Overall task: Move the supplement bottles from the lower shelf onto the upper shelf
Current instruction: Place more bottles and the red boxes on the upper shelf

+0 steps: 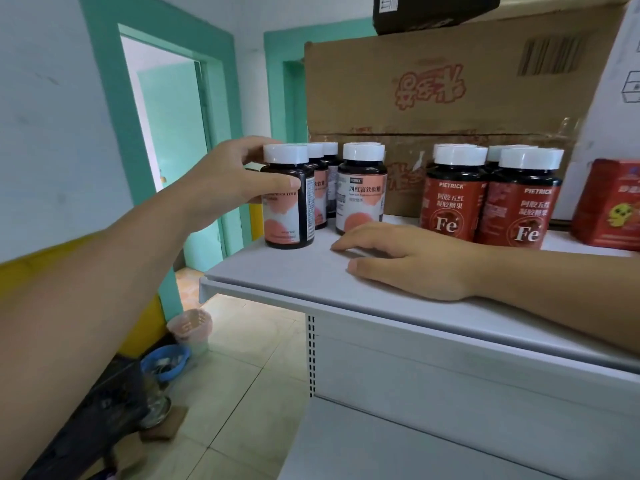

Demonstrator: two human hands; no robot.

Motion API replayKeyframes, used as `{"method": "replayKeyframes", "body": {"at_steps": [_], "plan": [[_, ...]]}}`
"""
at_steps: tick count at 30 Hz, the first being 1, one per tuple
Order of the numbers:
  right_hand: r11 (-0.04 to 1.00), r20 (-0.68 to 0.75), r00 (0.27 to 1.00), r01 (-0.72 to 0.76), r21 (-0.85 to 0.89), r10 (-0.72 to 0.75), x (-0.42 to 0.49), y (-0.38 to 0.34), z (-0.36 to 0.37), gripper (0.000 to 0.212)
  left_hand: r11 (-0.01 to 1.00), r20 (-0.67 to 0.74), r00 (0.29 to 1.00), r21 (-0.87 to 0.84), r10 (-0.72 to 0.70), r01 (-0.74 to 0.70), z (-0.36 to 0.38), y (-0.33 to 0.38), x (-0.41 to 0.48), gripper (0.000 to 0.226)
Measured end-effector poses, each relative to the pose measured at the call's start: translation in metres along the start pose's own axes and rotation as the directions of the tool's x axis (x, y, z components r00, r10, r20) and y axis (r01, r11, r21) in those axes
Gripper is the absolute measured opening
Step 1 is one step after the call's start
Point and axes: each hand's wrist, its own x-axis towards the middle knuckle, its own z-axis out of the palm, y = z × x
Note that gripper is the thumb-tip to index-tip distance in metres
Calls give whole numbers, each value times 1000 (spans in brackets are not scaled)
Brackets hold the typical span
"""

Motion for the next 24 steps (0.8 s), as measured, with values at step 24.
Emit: {"method": "replayKeyframes", "body": {"at_steps": [24], "plan": [[940, -136, 955, -286, -187, 263, -173, 6, -44, 43, 583, 278, 943, 803, -182, -124, 52, 101, -116, 62]]}}
